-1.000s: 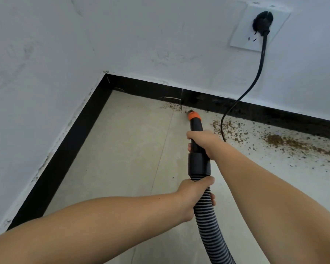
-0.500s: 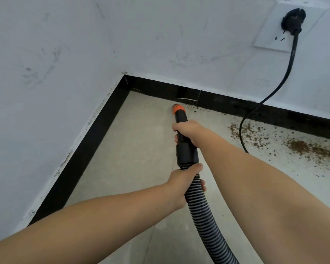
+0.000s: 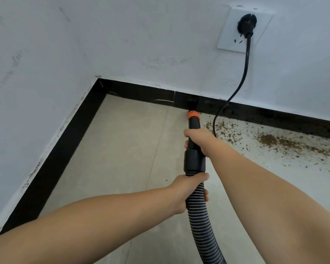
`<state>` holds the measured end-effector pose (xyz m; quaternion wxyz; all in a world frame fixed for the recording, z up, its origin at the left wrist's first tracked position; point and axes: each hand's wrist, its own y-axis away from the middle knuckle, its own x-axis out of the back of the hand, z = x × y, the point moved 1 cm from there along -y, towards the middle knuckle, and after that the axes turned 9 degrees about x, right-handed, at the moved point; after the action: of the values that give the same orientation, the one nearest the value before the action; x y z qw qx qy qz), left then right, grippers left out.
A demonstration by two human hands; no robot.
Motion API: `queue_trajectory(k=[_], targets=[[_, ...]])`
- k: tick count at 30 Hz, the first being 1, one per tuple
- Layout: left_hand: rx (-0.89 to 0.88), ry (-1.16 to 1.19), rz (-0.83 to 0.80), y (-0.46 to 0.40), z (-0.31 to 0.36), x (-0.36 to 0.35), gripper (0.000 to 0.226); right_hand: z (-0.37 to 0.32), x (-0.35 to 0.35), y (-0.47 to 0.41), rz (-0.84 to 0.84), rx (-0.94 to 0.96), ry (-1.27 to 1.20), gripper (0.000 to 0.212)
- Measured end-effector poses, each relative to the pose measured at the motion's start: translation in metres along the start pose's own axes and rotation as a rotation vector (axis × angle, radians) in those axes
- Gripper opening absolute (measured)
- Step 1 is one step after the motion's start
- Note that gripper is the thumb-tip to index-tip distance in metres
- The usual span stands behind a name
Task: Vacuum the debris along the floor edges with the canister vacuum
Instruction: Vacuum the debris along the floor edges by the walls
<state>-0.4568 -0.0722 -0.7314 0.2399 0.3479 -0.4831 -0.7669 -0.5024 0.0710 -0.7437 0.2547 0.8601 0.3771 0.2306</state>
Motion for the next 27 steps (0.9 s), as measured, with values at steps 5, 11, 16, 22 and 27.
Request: queue_trajectory(k=[5,11,16,22,27], targets=[[0.012,-0.06,-0.034,-0.007,0.0,-0.024,0.019,0.011,0.035,-0.001,0.107,-0.013,-0.056,0.017],[0.008,0.001,-0.016,-0.007,-0.002,-0.025,0.02,0.007,0.029,-0.001,0.047,0.004,-0.05,0.016],[-0.029,0.119,0.078,0.002,-0.006,0.002,0.021,-0.004,-0.024,0.0,-0.129,0.031,0.038,0.018],[-0.079,0.248,0.14,0.007,0.001,0.036,0.024,-0.021,-0.081,-0.009,-0.291,0.052,0.092,0.017],[-0.12,0.353,0.196,0.002,0.015,0.055,0.026,-0.035,-0.117,-0.02,-0.408,0.093,0.171,0.02]])
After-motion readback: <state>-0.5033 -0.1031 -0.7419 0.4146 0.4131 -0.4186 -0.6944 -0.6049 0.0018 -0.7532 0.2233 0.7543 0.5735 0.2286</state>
